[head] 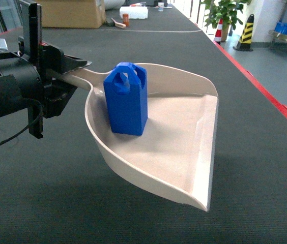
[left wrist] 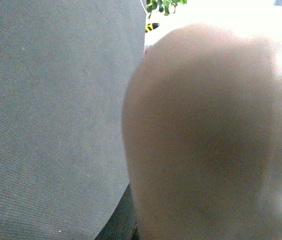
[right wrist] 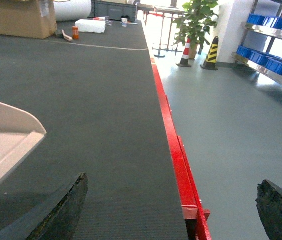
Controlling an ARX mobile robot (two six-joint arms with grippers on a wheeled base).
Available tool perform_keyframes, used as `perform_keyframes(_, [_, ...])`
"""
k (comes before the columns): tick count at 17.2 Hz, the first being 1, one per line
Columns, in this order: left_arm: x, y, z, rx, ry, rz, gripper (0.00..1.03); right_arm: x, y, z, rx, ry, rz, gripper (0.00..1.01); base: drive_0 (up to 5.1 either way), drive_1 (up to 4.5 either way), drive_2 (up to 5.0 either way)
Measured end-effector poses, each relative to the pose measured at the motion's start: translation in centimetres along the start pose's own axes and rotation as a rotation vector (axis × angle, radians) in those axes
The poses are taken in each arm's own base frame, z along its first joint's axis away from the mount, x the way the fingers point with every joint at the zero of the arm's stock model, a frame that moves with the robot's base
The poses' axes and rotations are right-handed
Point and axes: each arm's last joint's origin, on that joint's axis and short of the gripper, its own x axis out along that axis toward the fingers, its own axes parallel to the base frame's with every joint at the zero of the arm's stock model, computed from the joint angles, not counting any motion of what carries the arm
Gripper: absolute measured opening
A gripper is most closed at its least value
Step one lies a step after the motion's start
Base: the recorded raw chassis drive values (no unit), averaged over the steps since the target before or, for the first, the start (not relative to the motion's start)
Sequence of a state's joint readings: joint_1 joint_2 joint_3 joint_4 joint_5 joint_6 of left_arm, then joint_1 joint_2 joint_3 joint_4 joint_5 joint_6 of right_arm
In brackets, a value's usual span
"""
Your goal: Place part in tray to right shelf
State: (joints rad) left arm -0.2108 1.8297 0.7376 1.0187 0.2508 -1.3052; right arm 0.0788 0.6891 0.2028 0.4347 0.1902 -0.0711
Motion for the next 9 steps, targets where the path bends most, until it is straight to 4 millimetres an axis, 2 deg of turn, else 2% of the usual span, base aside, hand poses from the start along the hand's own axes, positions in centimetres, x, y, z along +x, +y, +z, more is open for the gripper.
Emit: perform_keyframes(9, [0.07,-0.08,-0.3,0.001,0.012,-0.003,0.19,-0.03,-0.01,0.03,0.001,-0.003,-0.001,0.98,4.9,-2.53,-2.5])
